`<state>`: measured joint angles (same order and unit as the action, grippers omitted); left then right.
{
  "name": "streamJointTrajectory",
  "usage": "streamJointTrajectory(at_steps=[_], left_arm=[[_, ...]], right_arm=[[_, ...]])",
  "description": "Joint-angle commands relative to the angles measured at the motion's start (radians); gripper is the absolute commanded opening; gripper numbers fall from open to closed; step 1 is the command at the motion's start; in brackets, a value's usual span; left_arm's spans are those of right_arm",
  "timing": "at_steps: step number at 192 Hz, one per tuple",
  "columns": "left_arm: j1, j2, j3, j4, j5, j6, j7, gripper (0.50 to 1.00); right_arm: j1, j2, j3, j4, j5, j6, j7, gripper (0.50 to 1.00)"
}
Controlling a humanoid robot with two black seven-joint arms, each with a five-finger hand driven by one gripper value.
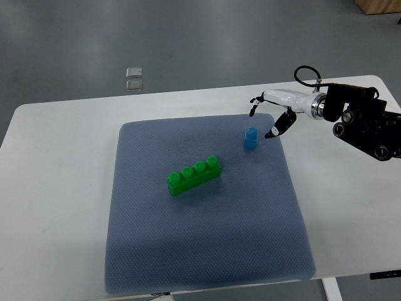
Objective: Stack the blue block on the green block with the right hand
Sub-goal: 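Close the right hand fingers around the blue block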
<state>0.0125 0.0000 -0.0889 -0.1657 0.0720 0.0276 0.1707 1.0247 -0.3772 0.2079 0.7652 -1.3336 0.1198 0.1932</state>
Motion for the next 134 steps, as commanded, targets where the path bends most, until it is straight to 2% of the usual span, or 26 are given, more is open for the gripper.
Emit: streamJointTrajectory(at_steps=[1,82,134], left_arm=[[0.0,0.0,0.0,0.0,0.0,0.0,0.001,1.0],[0.001,0.0,0.0,0.0,0.0,0.0,0.0,1.0],[0.0,0.0,0.0,0.0,0.0,0.0,0.0,1.0]], right_arm=[[-0.006,0.014,-0.013,-0.007,0.001,-0.011,0.0,0.921],[-0.006,0.077,-0.013,-0.014,0.001,-0.011,0.0,0.919],[-0.005,0.075,-0.047,-0.021,-0.004,-0.02,-0.001,0.903]])
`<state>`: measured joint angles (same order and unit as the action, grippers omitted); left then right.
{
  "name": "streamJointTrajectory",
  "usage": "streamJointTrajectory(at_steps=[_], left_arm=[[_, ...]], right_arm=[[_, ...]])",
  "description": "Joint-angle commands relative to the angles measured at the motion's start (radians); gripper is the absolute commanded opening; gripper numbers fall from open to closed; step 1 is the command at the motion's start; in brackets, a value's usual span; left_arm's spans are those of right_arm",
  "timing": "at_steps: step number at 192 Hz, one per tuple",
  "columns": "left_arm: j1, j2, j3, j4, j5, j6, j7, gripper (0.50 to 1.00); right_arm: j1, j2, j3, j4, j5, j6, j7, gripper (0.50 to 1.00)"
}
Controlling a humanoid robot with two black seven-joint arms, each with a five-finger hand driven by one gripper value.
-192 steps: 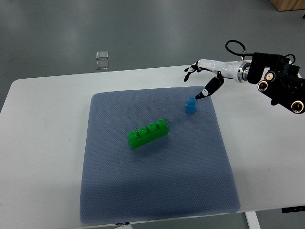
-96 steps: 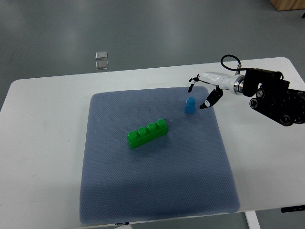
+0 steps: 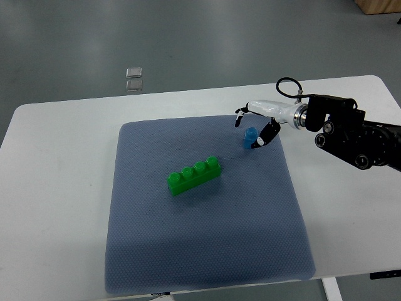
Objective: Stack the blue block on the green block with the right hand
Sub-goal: 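Close the right hand fingers around the blue block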
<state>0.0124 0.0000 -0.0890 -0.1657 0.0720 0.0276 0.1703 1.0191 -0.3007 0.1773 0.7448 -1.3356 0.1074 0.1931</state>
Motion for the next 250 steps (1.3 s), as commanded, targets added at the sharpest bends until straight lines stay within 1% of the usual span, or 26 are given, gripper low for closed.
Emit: streamJointTrajectory(at_steps=[1,22,23,39,68,79,98,124,163,164,172,239,250], left_arm=[[0.0,0.0,0.0,0.0,0.0,0.0,0.0,1.0],[0.001,0.0,0.0,0.0,0.0,0.0,0.0,1.0],[0.001,0.0,0.0,0.0,0.0,0.0,0.0,1.0],[0.001,0.0,0.0,0.0,0.0,0.0,0.0,1.0],[0.0,0.0,0.0,0.0,0.0,0.0,0.0,1.0],[0.0,0.0,0.0,0.0,0.0,0.0,0.0,1.0],[0.001,0.0,0.0,0.0,0.0,0.0,0.0,1.0],[0.0,0.0,0.0,0.0,0.0,0.0,0.0,1.0],[0.0,0.0,0.0,0.0,0.0,0.0,0.0,1.0],[0.0,0.0,0.0,0.0,0.0,0.0,0.0,1.0],[0.0,0.0,0.0,0.0,0.0,0.0,0.0,1.0],[0.001,0.0,0.0,0.0,0.0,0.0,0.0,1.0],[0.0,0.0,0.0,0.0,0.0,0.0,0.0,1.0]], right_arm=[[0.001,-0.001,-0.016,-0.001,-0.002,-0.008,-0.001,0.903],[0.003,-0.005,-0.03,-0.001,-0.01,-0.015,-0.001,0.893],[0.006,-0.006,-0.039,-0.001,-0.017,-0.021,-0.001,0.869],[0.007,-0.009,-0.042,0.001,-0.027,-0.026,-0.001,0.838],[0.009,-0.009,-0.042,0.002,-0.033,-0.026,0.002,0.829],[0.007,-0.009,-0.042,0.002,-0.042,-0.028,0.005,0.805],[0.009,-0.009,-0.042,0.005,-0.059,-0.026,0.006,0.795],[0.009,-0.011,-0.044,0.008,-0.063,-0.026,0.008,0.768],[0.009,-0.011,-0.044,0.008,-0.086,-0.028,0.008,0.758],[0.007,-0.011,-0.044,0.01,-0.097,-0.028,0.008,0.744],[0.007,-0.011,-0.044,0.008,-0.1,-0.028,0.008,0.729],[0.006,-0.009,-0.044,0.01,-0.102,-0.026,0.008,0.723],[0.004,-0.009,-0.044,0.01,-0.102,-0.026,0.008,0.711]])
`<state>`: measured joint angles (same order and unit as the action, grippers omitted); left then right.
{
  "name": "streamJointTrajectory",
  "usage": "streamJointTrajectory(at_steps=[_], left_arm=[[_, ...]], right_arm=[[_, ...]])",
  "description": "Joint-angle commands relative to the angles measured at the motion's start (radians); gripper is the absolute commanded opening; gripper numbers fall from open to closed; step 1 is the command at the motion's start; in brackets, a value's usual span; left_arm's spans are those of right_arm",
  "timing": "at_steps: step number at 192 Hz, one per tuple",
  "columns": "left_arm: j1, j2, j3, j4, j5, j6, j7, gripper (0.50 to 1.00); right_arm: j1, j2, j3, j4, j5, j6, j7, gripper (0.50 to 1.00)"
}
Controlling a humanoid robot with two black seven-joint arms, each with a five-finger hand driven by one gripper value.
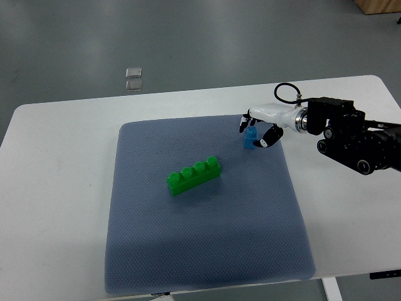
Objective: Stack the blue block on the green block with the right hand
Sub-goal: 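Close the right hand fingers around the blue block, then carry the blue block with the right hand over the green block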
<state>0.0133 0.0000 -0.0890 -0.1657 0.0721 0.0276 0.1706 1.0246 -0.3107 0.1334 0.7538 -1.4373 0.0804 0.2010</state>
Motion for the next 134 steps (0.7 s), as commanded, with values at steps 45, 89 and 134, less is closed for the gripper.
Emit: streamJointTrajectory(at_steps=[45,89,134], left_arm=[[0.0,0.0,0.0,0.0,0.0,0.0,0.001,1.0],[0.0,0.0,0.0,0.0,0.0,0.0,0.0,1.0],[0.0,0.0,0.0,0.0,0.0,0.0,0.0,1.0]], right_arm=[[-0.001,0.001,-0.001,0.004,0.0,0.001,0.0,0.682],[-0.001,0.002,0.0,0.006,-0.002,0.001,0.001,0.656],[0.003,0.004,-0.029,0.007,-0.002,0.001,0.001,0.623]])
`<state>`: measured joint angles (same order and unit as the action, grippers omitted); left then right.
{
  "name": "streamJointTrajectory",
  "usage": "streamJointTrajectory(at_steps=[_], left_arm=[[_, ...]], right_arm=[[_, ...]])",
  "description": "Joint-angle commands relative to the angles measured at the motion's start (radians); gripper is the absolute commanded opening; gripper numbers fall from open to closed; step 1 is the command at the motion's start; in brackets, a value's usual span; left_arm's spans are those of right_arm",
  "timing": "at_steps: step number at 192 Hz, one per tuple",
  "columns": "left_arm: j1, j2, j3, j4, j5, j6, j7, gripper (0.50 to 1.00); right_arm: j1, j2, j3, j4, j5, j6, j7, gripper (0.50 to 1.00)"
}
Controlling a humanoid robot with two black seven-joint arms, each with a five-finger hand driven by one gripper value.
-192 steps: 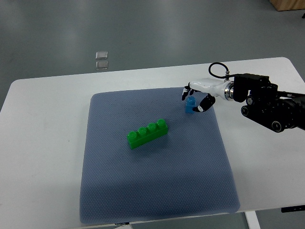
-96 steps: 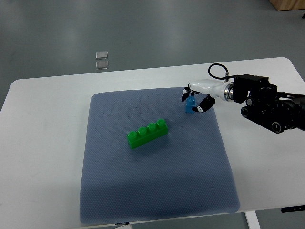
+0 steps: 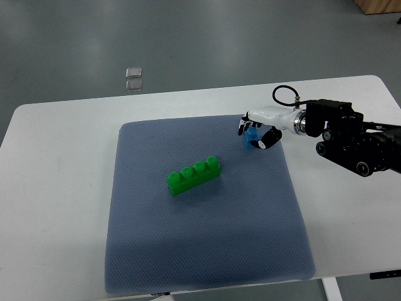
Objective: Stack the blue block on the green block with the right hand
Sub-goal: 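Carry the blue block with the right hand over the green block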
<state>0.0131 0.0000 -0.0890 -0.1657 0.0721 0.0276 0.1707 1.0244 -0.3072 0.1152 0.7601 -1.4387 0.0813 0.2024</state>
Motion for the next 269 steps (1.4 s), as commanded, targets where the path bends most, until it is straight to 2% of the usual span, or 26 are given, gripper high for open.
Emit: streamJointTrajectory(at_steps=[1,127,152,184,220,235,269], left_arm=[[0.001,0.0,0.0,0.0,0.0,0.0,0.0,1.0],[0.001,0.0,0.0,0.0,0.0,0.0,0.0,1.0],[-0.001,0.0,0.0,0.0,0.0,0.0,0.0,1.0],[-0.001,0.0,0.0,0.0,0.0,0.0,0.0,1.0],[-0.001,0.0,0.0,0.0,0.0,0.0,0.0,1.0],[-0.001,0.0,0.0,0.0,0.0,0.0,0.0,1.0],[-0.001,0.0,0.0,0.0,0.0,0.0,0.0,1.0]], right_arm=[[0.003,0.0,-0.011,0.001,0.0,0.0,0.0,0.623],[0.005,-0.007,-0.011,0.004,0.001,-0.014,0.023,0.562],[0.017,-0.018,0.012,0.022,0.023,-0.032,0.078,0.554],[0.017,-0.052,0.055,0.14,0.026,-0.048,0.161,0.552],[-0.003,-0.065,0.041,0.249,0.023,-0.163,0.236,0.547],[-0.015,-0.062,0.037,0.275,0.02,-0.196,0.25,0.547],[-0.027,-0.049,0.014,0.297,-0.015,-0.21,0.25,0.547]])
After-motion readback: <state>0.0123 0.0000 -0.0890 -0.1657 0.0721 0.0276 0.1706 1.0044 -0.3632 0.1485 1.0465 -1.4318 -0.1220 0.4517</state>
